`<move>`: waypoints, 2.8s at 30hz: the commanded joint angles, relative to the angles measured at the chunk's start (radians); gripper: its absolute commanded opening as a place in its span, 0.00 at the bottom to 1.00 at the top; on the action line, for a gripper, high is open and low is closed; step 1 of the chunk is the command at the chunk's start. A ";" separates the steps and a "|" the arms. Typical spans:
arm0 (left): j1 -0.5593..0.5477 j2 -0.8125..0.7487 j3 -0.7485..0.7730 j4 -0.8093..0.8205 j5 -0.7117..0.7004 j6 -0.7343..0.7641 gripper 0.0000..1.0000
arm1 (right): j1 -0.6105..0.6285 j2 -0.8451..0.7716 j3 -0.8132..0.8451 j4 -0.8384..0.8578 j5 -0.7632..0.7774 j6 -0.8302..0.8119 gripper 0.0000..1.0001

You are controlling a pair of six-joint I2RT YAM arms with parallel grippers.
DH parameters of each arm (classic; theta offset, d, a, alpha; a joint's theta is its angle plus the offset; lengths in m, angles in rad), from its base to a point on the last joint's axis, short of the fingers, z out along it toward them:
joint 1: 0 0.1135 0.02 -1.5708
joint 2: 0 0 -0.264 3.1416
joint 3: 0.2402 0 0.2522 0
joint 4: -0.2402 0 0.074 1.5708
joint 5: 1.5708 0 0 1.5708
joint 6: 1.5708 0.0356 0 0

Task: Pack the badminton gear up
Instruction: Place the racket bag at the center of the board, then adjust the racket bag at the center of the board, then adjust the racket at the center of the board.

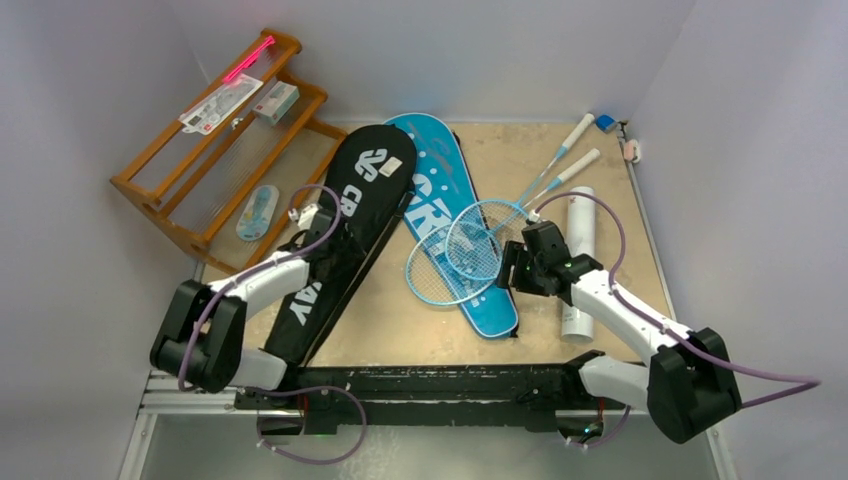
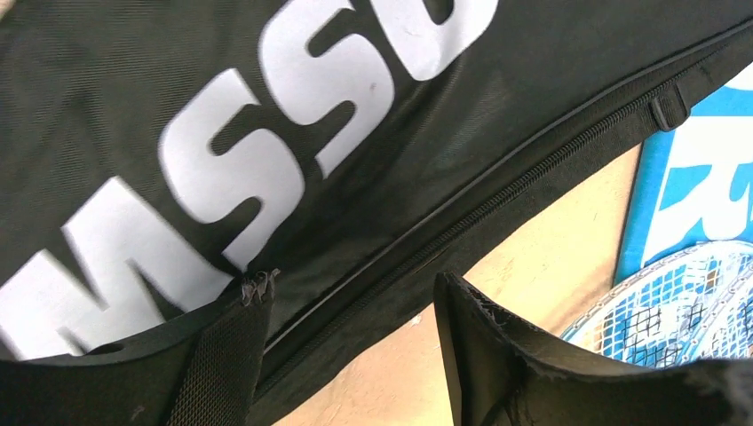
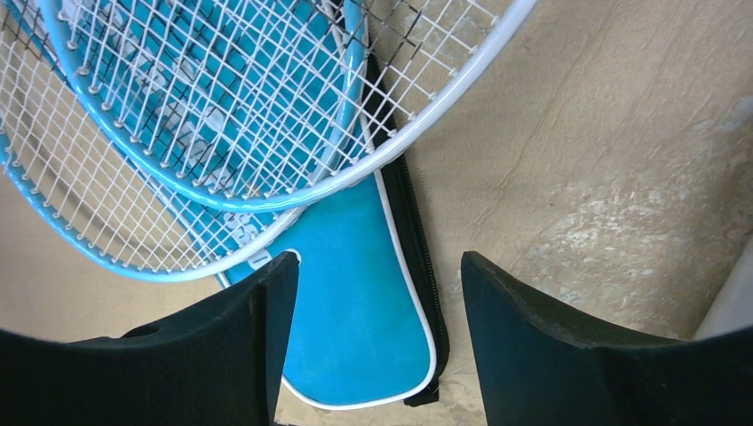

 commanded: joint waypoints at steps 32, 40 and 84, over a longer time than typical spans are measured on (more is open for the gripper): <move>-0.253 -0.097 -0.326 0.555 0.464 -0.079 0.56 | 0.023 0.107 -0.033 0.173 -0.245 -0.058 0.00; -0.253 0.035 -0.302 0.739 0.462 -0.058 0.52 | 0.023 0.090 -0.030 0.172 -0.274 -0.064 0.00; -0.247 -0.229 -0.339 0.486 0.272 -0.170 0.56 | 0.164 -0.356 0.009 -0.157 -0.412 0.033 0.00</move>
